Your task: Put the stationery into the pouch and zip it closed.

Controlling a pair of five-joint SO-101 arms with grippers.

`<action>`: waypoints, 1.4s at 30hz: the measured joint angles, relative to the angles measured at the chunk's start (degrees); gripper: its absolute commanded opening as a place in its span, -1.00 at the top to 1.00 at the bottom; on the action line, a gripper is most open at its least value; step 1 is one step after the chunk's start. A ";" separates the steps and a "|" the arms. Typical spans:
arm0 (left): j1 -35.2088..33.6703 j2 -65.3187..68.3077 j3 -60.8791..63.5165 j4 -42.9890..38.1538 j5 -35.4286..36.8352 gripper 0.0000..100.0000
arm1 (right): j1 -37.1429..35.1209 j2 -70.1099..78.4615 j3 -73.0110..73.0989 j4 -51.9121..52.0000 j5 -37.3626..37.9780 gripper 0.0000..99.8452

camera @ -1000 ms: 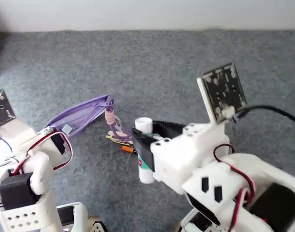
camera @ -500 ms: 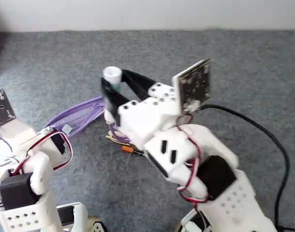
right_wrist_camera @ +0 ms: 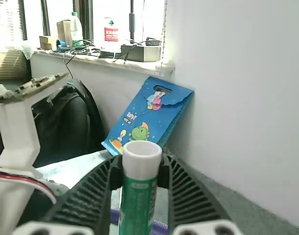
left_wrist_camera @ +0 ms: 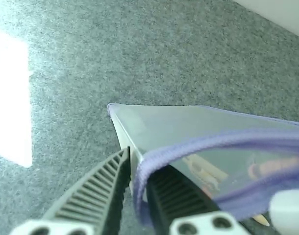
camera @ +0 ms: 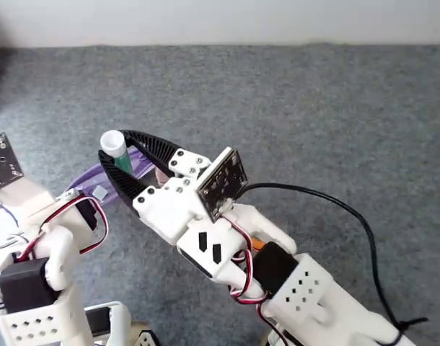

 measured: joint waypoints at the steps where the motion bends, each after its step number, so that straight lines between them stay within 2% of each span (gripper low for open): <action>1: 0.00 0.00 0.00 0.00 0.00 0.97 | -0.09 0.26 0.44 -1.23 0.00 0.98; 8: 0.00 0.00 0.00 0.00 0.00 0.97 | -1.49 5.45 0.62 -10.73 2.20 0.98; 14: 0.00 0.00 0.00 0.00 0.00 0.97 | -2.55 9.76 2.73 -13.27 3.34 0.97; 16: 0.00 -0.09 0.00 0.00 0.00 0.97 | -2.55 10.02 4.57 -14.51 3.43 0.93; 19: 0.00 -0.09 0.00 0.00 0.00 0.97 | -2.55 10.02 6.42 -14.59 3.69 0.77; 22: 0.00 -0.09 0.00 0.00 0.00 0.97 | -1.85 8.18 6.42 -9.41 3.78 0.65; 28: 0.00 -0.09 0.00 0.00 0.00 0.97 | 0.62 0.44 6.42 1.05 3.78 0.65; 33: 0.00 -0.09 0.00 0.00 0.00 0.97 | 6.33 -6.51 6.42 7.56 3.78 0.65; 37: 0.00 -0.09 0.00 0.00 0.00 0.97 | 14.51 -12.13 6.42 16.00 -1.49 0.65; 42: 0.00 -0.09 0.00 0.00 2.37 0.97 | 22.68 -13.89 6.42 32.35 -8.88 0.65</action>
